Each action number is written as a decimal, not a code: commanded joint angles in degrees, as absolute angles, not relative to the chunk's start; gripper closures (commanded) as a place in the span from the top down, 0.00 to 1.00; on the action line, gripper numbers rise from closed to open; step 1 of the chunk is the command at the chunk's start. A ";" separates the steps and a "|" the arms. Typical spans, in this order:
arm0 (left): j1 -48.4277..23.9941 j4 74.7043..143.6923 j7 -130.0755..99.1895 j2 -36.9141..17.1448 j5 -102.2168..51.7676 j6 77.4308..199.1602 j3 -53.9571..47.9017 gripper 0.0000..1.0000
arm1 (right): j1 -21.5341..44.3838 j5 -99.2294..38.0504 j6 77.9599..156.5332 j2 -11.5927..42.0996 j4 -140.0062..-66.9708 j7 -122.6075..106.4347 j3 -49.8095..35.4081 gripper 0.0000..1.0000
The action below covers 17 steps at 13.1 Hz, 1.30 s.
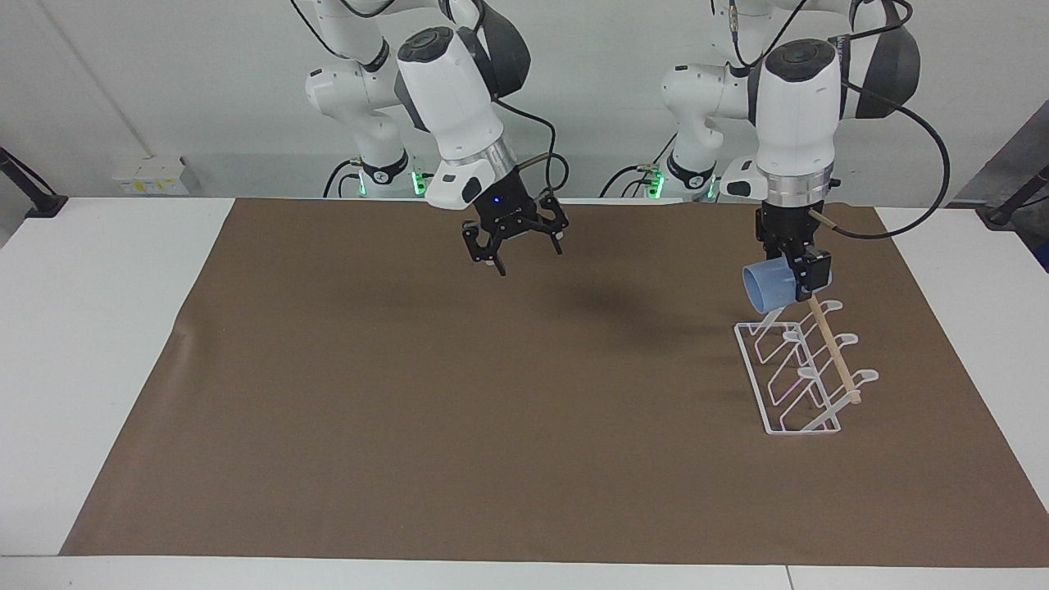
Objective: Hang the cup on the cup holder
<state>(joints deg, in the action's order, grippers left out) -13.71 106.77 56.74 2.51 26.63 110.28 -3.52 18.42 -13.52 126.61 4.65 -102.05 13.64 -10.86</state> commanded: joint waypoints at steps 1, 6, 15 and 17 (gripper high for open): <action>-16.69 104.33 54.40 -1.92 35.30 106.19 -3.34 0.00 | 17.67 -9.77 127.62 3.60 -103.45 11.87 -11.16 1.00; -18.37 101.43 52.65 -7.37 46.12 103.88 -3.43 0.00 | 14.34 0.00 125.34 4.04 -101.78 11.78 -11.08 1.00; -17.49 94.22 53.44 -15.01 57.48 99.31 -3.16 0.00 | 6.50 10.19 111.03 4.31 -94.58 0.88 -11.16 1.00; -15.92 92.64 53.35 -18.79 58.96 100.55 -3.08 0.00 | 6.68 10.37 106.02 4.22 -92.91 1.40 -11.07 1.00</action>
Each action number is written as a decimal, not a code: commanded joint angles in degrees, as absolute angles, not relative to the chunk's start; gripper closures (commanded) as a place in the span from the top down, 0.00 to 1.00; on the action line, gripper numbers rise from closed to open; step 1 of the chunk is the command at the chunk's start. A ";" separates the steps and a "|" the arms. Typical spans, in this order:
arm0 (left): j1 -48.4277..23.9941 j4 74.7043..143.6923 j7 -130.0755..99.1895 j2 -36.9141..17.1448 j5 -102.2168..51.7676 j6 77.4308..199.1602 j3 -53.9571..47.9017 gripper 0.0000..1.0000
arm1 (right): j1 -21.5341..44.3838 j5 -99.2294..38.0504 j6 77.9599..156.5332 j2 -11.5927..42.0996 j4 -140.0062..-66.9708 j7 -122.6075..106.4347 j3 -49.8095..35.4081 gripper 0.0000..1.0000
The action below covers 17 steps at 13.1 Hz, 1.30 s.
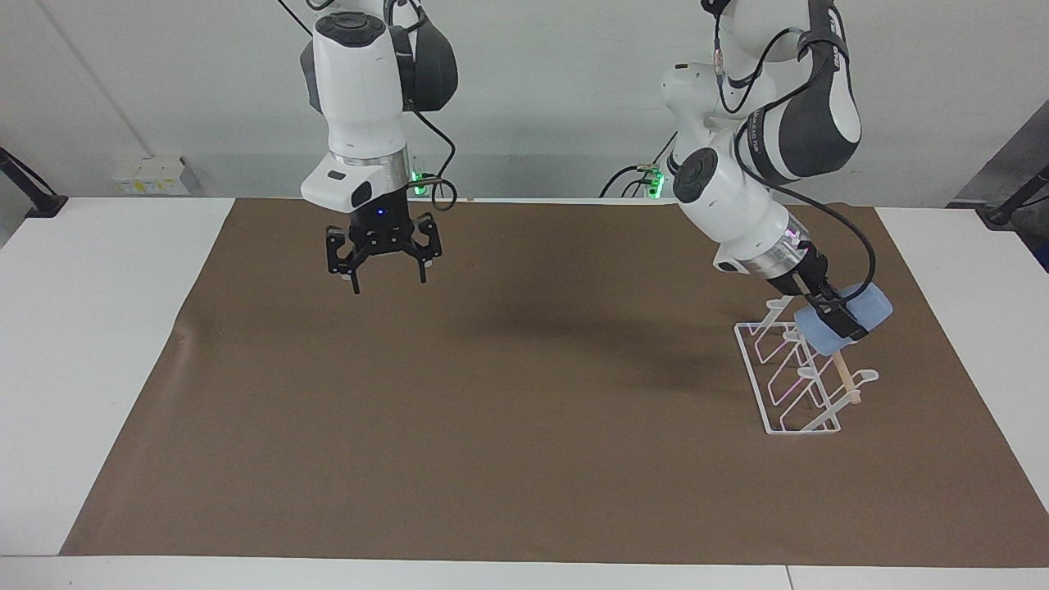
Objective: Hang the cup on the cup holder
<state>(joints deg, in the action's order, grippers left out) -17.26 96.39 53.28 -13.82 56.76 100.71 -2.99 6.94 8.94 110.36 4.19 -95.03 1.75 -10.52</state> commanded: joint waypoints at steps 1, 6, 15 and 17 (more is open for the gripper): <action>-15.91 92.29 53.26 -20.03 59.67 100.63 -3.08 0.00 | 6.59 10.28 103.12 4.22 -91.86 1.49 -10.99 1.00; -18.02 93.25 47.20 -20.04 61.78 100.19 -3.08 0.00 | 5.71 10.37 91.43 3.52 -89.12 4.75 -10.72 1.00; -17.58 99.14 40.52 -18.11 63.90 102.22 -3.08 0.00 | 3.35 7.48 81.74 -2.81 -90.00 9.50 -9.23 1.00; -17.49 99.32 40.95 -17.93 64.68 102.30 -3.08 0.61 | 0.80 5.98 81.56 -3.69 -90.00 6.17 -9.23 1.00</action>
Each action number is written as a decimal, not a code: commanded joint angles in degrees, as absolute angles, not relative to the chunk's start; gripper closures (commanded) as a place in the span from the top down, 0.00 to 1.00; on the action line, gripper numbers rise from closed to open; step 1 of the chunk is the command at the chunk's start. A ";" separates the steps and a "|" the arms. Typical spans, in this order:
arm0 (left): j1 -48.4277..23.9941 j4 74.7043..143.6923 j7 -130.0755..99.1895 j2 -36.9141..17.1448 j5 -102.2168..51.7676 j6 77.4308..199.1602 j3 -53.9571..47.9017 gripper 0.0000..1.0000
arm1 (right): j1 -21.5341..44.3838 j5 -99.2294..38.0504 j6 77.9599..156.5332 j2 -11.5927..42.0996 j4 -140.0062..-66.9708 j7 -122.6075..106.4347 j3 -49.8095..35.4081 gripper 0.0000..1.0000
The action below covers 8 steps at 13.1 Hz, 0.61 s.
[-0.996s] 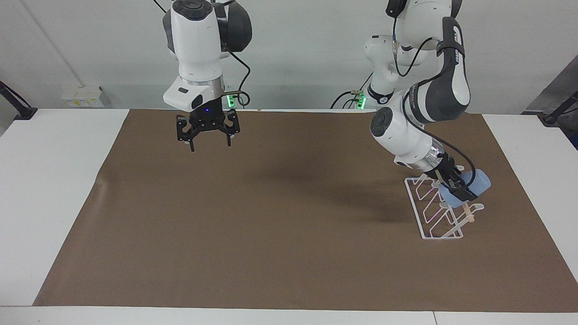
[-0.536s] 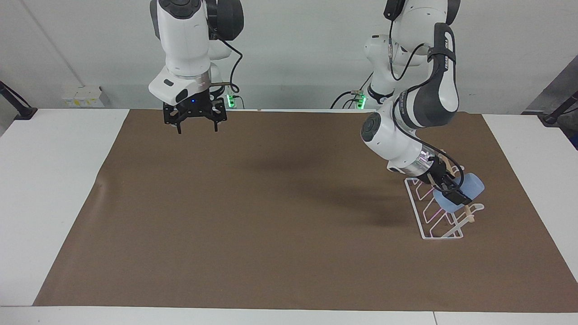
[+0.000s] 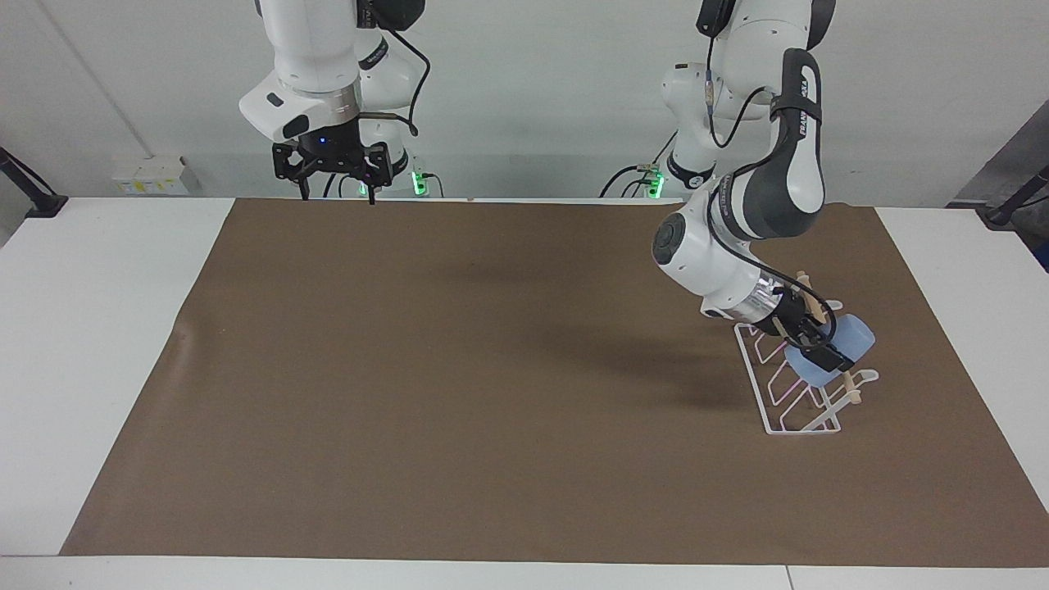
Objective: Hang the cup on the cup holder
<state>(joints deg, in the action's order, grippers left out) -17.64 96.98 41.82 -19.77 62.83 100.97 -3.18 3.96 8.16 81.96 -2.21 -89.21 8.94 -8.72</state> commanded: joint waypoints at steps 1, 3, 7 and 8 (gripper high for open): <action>-16.97 99.32 42.70 -17.84 64.86 102.65 -3.08 1.00 | -0.51 5.19 81.56 -4.13 -90.09 4.67 -9.23 1.00; -16.00 99.14 44.91 -17.84 64.78 104.14 -3.08 1.00 | -4.11 2.21 81.56 -5.53 -91.40 1.42 -9.14 1.00; -16.00 98.62 45.87 -17.23 64.16 103.89 -3.16 1.00 | -7.29 0.88 81.74 -7.12 -93.78 -1.85 -9.14 1.00; -15.91 98.70 45.79 -16.70 63.99 103.89 -3.16 1.00 | -7.29 0.88 81.74 -7.12 -93.95 -1.76 -9.14 1.00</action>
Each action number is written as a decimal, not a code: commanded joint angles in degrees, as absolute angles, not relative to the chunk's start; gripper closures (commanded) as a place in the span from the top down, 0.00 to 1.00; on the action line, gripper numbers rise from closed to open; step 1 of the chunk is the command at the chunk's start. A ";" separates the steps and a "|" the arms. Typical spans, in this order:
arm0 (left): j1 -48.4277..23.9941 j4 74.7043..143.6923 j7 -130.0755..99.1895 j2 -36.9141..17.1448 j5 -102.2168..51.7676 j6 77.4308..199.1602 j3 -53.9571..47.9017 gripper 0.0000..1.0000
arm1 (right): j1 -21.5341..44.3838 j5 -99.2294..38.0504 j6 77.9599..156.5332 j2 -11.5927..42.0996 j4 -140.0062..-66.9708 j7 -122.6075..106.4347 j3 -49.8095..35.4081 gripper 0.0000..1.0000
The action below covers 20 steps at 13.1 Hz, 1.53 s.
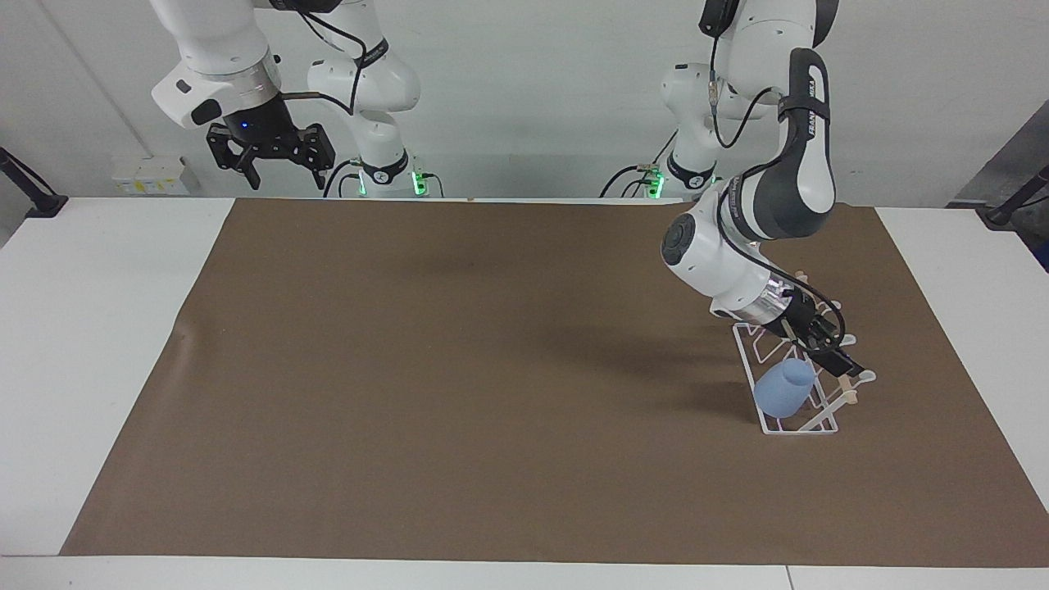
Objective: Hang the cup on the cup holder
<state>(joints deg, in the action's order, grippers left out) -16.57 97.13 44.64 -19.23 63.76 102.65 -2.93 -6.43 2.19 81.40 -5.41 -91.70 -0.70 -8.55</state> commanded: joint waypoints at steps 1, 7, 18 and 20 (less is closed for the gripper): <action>-15.91 98.53 45.44 -16.09 63.64 104.06 -3.16 1.00 | -7.29 0.88 81.91 -7.64 -94.65 -1.84 -9.14 1.00; -8.88 92.11 44.91 -13.71 38.24 104.68 -3.08 1.00 | -6.68 0.70 88.31 -10.71 -101.41 -1.85 -9.23 1.00; -4.57 96.42 29.19 -0.53 8.35 97.03 -3.69 1.00 | -6.77 -1.85 93.17 -13.01 -105.47 -1.76 -9.14 1.00; -4.05 96.50 29.09 -0.53 8.26 97.99 -3.69 1.00 | -7.29 -1.85 93.08 -13.10 -105.12 -1.85 -9.14 1.00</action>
<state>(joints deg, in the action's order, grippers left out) -4.22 94.90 30.31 -1.52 9.36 97.45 -4.10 -6.34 -0.44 92.76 -12.06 -104.77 -0.70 -9.08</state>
